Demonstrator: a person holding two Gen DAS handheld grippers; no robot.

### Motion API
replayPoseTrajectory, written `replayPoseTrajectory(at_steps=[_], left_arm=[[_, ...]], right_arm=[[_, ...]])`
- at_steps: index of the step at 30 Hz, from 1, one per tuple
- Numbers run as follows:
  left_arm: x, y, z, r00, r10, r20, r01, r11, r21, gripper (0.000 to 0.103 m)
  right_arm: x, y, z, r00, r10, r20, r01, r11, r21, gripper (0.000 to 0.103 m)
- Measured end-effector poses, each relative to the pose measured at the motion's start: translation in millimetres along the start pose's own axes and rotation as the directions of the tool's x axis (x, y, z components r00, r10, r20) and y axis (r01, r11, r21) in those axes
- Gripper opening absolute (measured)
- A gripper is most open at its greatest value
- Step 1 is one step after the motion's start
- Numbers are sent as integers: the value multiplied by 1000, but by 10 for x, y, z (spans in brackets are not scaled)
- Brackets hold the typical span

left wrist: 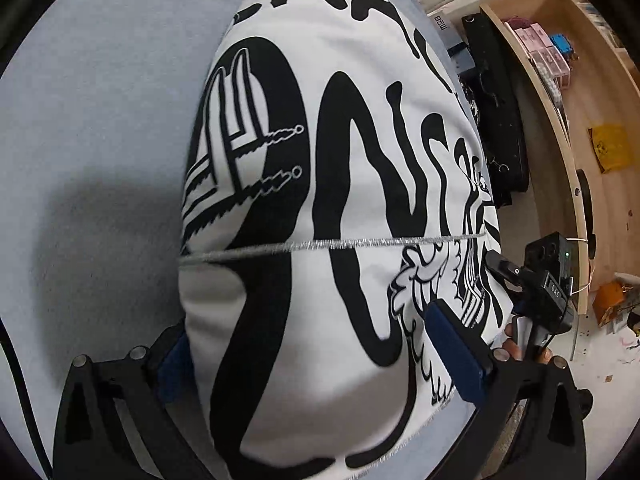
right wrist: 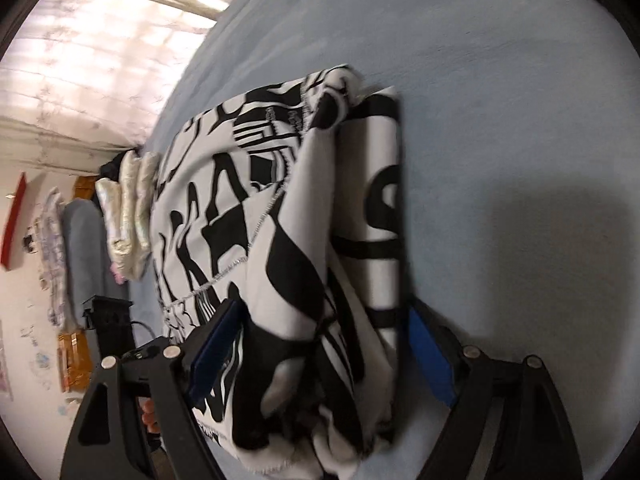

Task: Fold large clothes
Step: 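Lift the folded jacket bundle with both tools and carry it onto the cream quilt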

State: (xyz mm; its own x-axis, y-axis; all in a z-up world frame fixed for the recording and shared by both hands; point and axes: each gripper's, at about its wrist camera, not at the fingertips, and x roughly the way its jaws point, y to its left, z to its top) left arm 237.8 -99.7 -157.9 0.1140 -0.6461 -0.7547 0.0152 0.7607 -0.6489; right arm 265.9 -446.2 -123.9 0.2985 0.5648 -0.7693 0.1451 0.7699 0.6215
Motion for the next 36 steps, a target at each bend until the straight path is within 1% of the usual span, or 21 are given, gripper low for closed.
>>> replayPoseTrajectory(at_steps=[2,4,7,9,11,13,14,16,17,19,20,22,26,30,32,36], left_arm=[[43,-2,20,1000,-3,6,3,1000,3,102],[55,14,45,1000,-9,14,9,1000,5,102],[66,72,105,999,-19,35,20,1000,-13,102],[67,99,122,998,-23,52,25,999,-39,102],[30,125,119,998,-23,61,26,998,-54,102],[-24,127,101,996,-18,85,23,998,-57,102],[-91,170,66,995,-13,97,19,998,-58,97],[-142,155,8,991,20,129,-12,998,-59,88],[-189,139,-11,989,23,145,-15,999,-52,85],[-312,85,-53,984,24,177,-21,1000,-19,70],[-369,66,-74,983,21,185,-21,1000,-4,64],[-526,21,-125,980,15,200,-19,1000,18,62],[-936,-4,-315,975,40,220,-53,997,54,60],[-1419,121,-539,972,48,232,-62,997,54,60],[-1708,203,-658,965,55,255,-69,997,45,60],[-2437,420,-867,948,82,309,-91,996,15,60]], right_arm=[[93,42,24,999,45,-3,-45,999,-29,85],[184,99,48,998,62,-9,-62,997,-45,85],[322,217,71,999,44,-10,-45,995,-86,85],[335,239,82,998,57,6,-57,995,-80,84],[322,247,60,997,69,20,-67,995,-72,76],[272,266,32,998,66,24,-63,994,-85,56],[238,331,-6,998,58,34,-54,993,-104,52],[174,448,-51,997,48,56,-40,991,-130,37],[121,550,-92,996,40,75,-29,988,-153,35],[44,706,-150,994,26,106,-7,984,-179,30],[17,777,-175,993,21,116,1,982,-190,29],[-37,961,-259,991,0,133,29,976,-218,27],[-121,1387,-552,991,-8,135,45,960,-275,26],[-168,1818,-853,991,25,130,19,944,-328,25],[-143,2115,-1010,991,49,123,0,932,-364,25],[-51,2692,-1207,991,97,97,-47,903,-427,25]])
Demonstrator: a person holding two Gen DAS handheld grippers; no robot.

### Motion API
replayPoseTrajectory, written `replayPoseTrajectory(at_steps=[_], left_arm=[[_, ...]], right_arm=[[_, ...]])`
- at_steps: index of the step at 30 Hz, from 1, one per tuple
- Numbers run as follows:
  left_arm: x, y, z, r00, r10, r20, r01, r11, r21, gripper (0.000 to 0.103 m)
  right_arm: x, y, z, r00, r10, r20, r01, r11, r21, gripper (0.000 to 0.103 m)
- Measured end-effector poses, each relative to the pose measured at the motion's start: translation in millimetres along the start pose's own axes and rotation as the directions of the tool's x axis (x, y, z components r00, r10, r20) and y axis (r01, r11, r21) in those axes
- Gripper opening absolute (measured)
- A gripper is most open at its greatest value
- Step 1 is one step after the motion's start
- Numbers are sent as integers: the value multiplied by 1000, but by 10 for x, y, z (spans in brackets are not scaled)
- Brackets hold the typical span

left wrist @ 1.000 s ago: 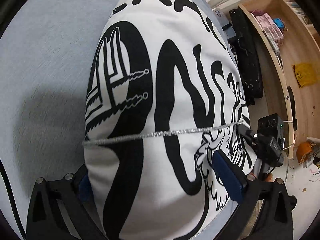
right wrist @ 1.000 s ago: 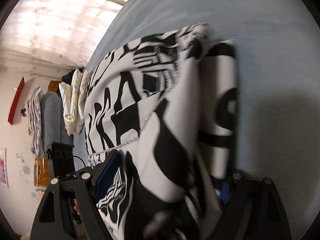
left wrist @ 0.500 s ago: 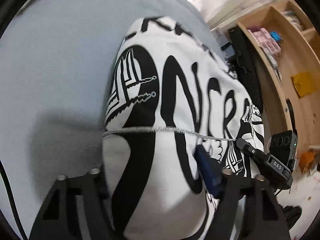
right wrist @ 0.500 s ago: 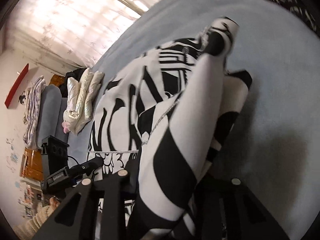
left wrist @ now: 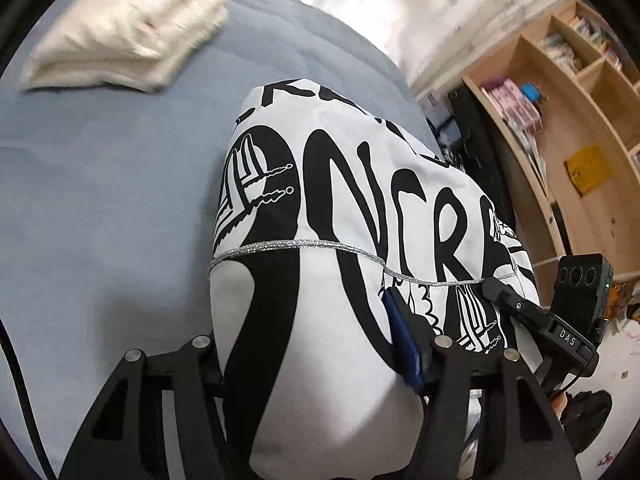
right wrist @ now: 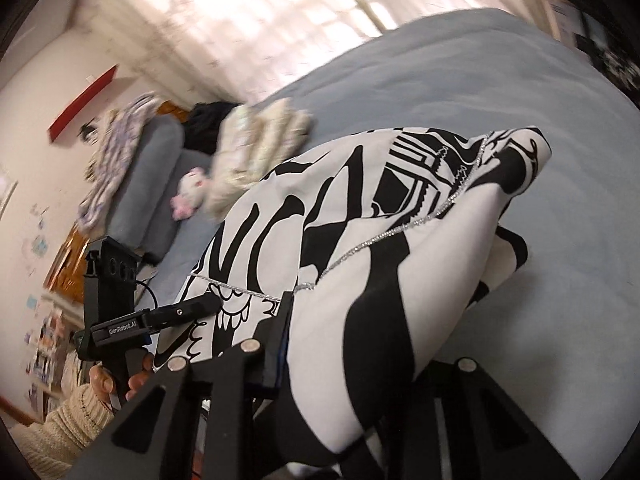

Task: Fold large clothes
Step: 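Lift the folded jacket bundle with both tools and carry it onto the cream quilt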

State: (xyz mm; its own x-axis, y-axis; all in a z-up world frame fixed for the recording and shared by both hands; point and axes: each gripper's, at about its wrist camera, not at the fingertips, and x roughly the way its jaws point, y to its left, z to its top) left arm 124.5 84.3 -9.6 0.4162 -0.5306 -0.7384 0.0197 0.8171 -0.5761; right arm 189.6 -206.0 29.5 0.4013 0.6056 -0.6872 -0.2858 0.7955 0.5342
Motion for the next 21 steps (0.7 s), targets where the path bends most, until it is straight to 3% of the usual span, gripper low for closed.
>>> replayPoseTrajectory(at_steps=[5,10,15,21], left_arm=[[-902,337,271,994,58,92,-57,998,-21,60],[-1612,657,844,973,131,190,-129,991,-22,60],[-1973,1012,1793,947,180,266,-189,982,11,60],[-1924,1476,3025,924,197,327,-227,972,56,60]], right_arm=[[279,778,257,997,80,-1,-80,994,-74,25],[660,1541,716,990,144,10,-140,977,-159,25],[1175,2119,1390,980,190,59,-175,964,-202,25],[1971,2314,2233,964,224,145,-197,963,-182,25]])
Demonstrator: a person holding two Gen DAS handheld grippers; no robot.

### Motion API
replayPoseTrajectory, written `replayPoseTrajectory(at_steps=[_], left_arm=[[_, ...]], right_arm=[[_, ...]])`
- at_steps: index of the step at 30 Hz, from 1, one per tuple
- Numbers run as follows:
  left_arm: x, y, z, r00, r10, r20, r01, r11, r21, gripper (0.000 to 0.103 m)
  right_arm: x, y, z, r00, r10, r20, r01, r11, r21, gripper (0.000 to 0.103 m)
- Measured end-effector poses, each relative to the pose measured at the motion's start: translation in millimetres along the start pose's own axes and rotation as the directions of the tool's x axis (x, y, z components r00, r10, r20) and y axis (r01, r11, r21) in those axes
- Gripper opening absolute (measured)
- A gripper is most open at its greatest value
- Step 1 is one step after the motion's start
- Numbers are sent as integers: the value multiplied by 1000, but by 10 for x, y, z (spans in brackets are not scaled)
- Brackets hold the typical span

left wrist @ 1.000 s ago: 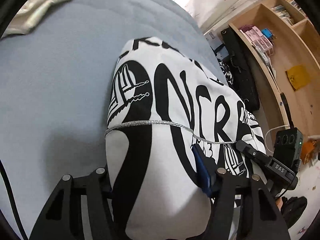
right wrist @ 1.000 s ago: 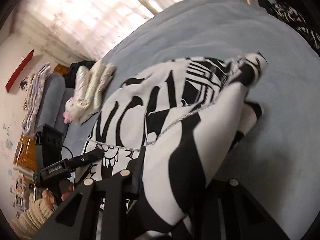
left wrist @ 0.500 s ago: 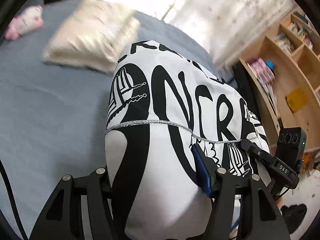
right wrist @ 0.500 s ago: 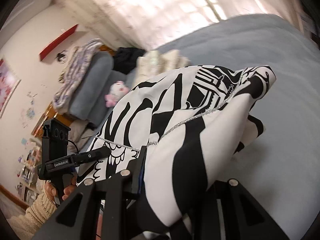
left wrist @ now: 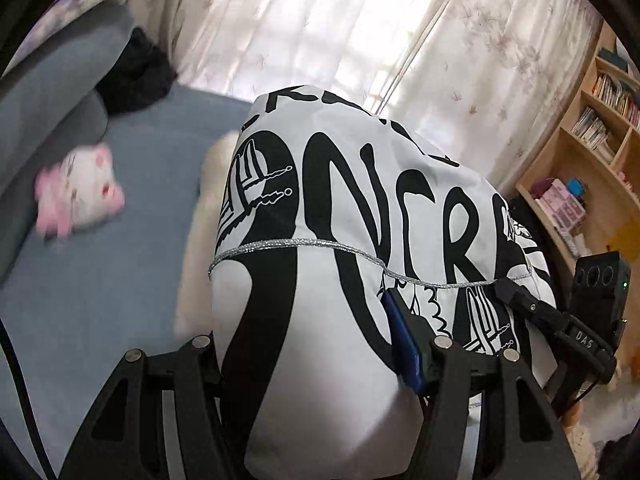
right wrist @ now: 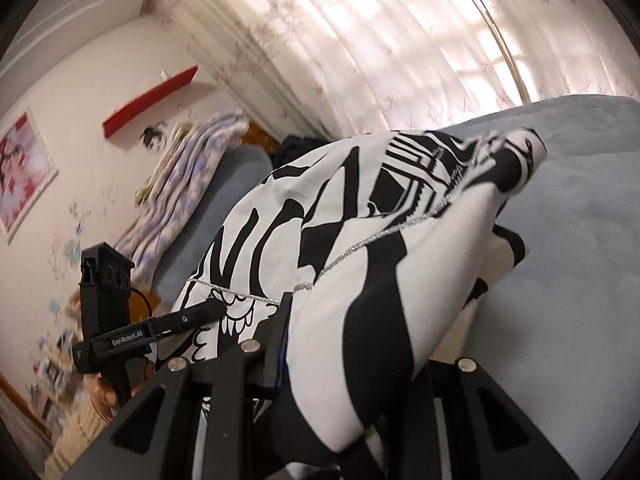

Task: Fold large clothes
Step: 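Lift the folded jacket bundle with both tools and carry it onto the cream quilt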

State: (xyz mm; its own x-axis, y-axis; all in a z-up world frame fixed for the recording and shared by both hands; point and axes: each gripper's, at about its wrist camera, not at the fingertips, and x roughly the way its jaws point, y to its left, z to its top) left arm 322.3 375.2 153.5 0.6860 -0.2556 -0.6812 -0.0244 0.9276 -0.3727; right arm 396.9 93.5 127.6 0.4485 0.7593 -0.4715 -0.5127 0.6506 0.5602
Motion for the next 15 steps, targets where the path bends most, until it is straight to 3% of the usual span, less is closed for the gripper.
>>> replayPoseTrajectory(at_steps=[4,7,10,12,15], left_arm=[[629,211,572,999,23,41,-24,999,22,60],[1128,473,723,998,42,56,-42,999,-2,60],[1704,638,614,995,103,2,-102,992,-79,60],[2006,841,478,981,190,-28,-192,975,-116,66],[2111,1058,352,981,195,15,-189,964,-188,75]], right_arm=[[545,-276,292,999,7,52,-7,1000,16,25],[1018,-676,358,998,23,66,-28,996,83,25],[1557,-1063,239,1000,-3,14,0,985,172,26],[1779,-1243,98,1000,-17,-10,19,979,201,30],[1908,-1358,-69,999,-20,-45,30,974,226,41]])
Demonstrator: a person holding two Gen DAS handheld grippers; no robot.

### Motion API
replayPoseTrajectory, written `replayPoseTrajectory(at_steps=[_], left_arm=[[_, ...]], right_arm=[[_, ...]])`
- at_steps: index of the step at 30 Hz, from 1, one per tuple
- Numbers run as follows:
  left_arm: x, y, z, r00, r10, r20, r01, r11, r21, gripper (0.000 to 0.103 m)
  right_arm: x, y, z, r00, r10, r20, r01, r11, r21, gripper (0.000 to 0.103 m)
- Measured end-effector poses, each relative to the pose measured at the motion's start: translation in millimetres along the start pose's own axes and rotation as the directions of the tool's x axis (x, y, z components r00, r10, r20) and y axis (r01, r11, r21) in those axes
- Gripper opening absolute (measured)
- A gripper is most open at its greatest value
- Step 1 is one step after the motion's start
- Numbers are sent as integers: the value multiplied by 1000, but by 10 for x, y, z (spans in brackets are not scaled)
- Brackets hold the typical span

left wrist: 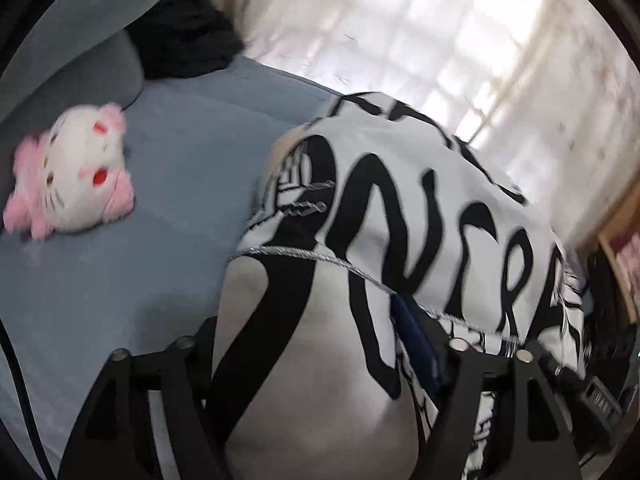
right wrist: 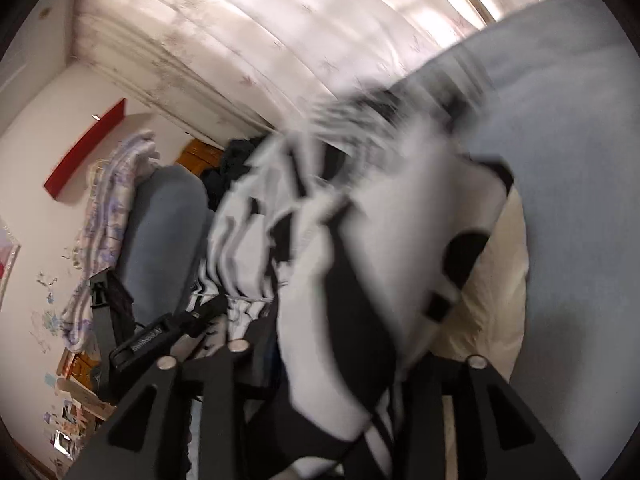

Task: Fold large clothes
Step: 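Lift the folded jacket bundle with both tools and carry it onto the cream quilt, then set the jacket bundle on the quilt, open both tools and withdraw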

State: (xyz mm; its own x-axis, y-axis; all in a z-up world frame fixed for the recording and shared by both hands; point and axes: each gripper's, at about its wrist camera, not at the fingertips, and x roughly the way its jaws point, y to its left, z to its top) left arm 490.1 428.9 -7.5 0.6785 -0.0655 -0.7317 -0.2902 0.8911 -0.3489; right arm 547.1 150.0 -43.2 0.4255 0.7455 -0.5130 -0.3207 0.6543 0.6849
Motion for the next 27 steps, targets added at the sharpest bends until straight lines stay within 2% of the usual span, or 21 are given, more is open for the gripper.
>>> replayPoseTrajectory(at_steps=[2,7,10,13,17,20,27], left_arm=[[9,32,-27,999,35,11,-35,999,-5,82],[-122,11,-27,992,124,34,-124,992,-16,83],[-321,20,-48,985,153,76,-153,988,-6,83],[-565,-49,-110,985,144,95,-145,989,-2,83],[-779,-127,-232,986,145,87,-149,988,47,83],[-949,-250,-412,988,134,70,-140,986,93,83],[-1444,-610,-935,996,92,-10,-89,983,161,83]], right_arm=[[61,18,-45,999,-42,-24,41,999,-26,47],[46,161,-28,989,-141,-41,140,990,-34,69],[-13,233,3,982,-173,-73,170,984,-49,69],[-234,274,3,981,-189,-47,186,981,-52,69],[-521,327,-17,974,-224,-17,223,972,-70,69],[-789,429,-104,968,-252,6,251,962,-108,70],[-1396,716,-401,967,-255,-26,249,957,-147,70]])
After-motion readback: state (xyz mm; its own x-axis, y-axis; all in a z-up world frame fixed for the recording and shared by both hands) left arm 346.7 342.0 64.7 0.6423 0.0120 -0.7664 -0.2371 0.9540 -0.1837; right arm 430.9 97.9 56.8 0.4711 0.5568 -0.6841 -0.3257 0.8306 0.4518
